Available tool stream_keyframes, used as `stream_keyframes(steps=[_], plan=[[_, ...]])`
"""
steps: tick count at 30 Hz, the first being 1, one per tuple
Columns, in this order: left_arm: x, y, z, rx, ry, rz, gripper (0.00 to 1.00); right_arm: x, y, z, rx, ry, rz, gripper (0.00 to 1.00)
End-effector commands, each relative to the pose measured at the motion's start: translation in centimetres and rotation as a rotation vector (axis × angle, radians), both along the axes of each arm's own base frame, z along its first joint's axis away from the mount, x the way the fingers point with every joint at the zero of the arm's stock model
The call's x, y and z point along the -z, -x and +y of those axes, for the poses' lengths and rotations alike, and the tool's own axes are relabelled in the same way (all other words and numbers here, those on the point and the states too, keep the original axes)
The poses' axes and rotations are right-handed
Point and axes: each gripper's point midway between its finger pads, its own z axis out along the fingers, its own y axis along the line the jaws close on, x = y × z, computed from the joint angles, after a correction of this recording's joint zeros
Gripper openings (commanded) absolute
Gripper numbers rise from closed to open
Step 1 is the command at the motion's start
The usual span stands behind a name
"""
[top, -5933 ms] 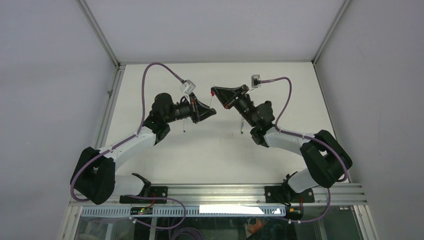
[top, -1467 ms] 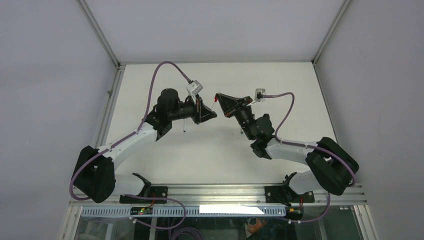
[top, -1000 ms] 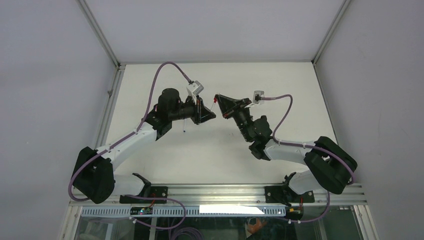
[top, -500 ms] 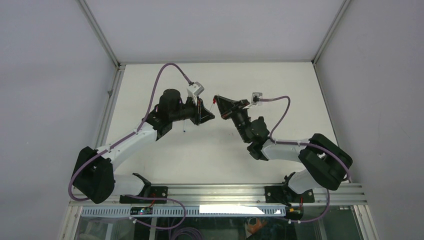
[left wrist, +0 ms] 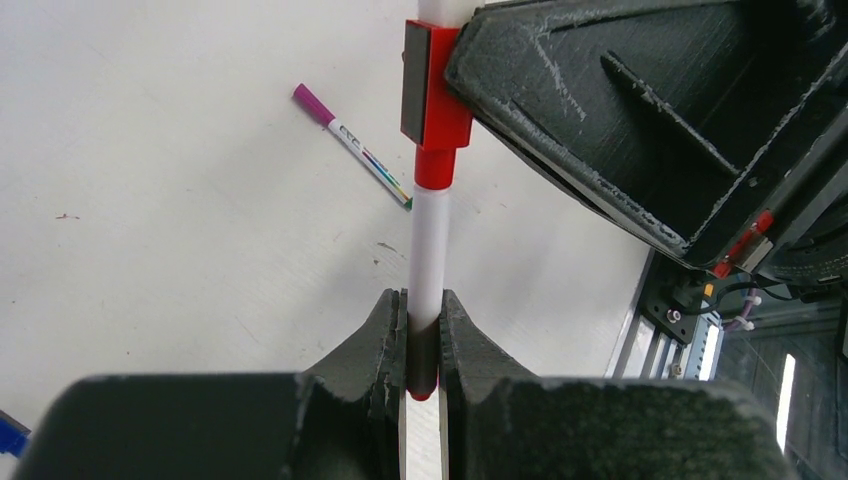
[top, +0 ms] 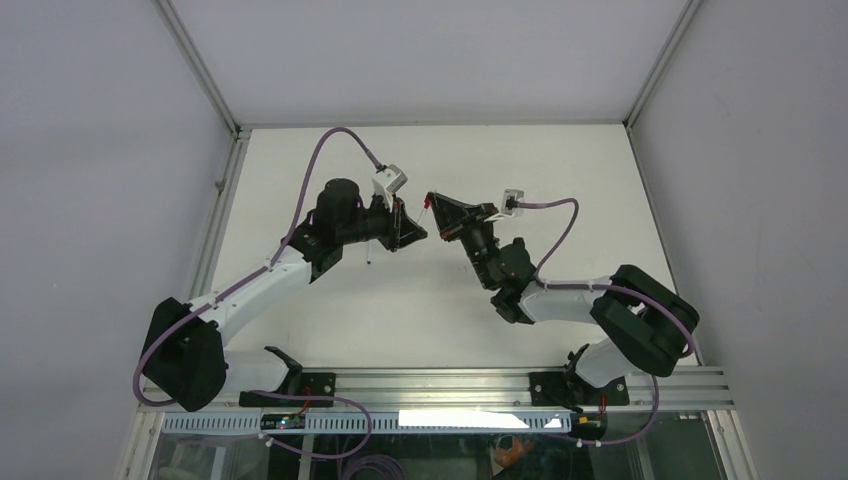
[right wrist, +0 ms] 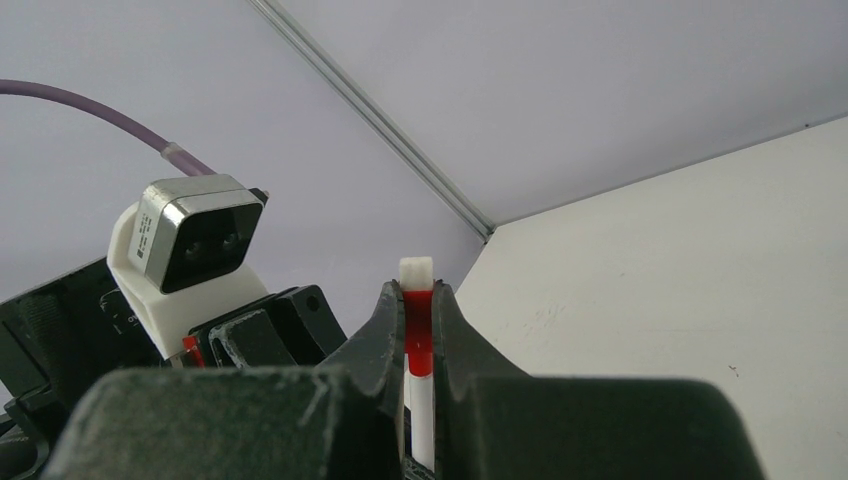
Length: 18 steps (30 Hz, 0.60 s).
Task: Insert the pens into the pen caps
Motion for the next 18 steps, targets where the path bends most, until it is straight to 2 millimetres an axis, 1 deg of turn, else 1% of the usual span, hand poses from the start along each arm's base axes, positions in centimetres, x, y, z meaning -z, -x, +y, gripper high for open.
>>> stream_keyframes(steps=[1, 10, 15, 18], plan=[[-16.1, -4.7, 1.7, -0.213, 0.284, -0.466, 0.0, 9.9, 7.9, 6.1, -0.366, 0.262, 0.162, 0.0], [-16.1, -4.6, 1.9, -0.219, 0.279, -0.475, 0.0, 10.6, 8.6, 6.9, -0.385, 0.26, 0.175, 0.0], [-15.9, -4.6, 1.9, -0.217, 0.274, -0.472, 0.0, 10.6, 8.5, 6.8, -0.378, 0.273, 0.173, 0.0], [-16.1, -4.5, 2.0, -0.219, 0.277, -0.477, 0.0, 10.9, 8.7, 6.9, -0.38, 0.277, 0.179, 0.0]])
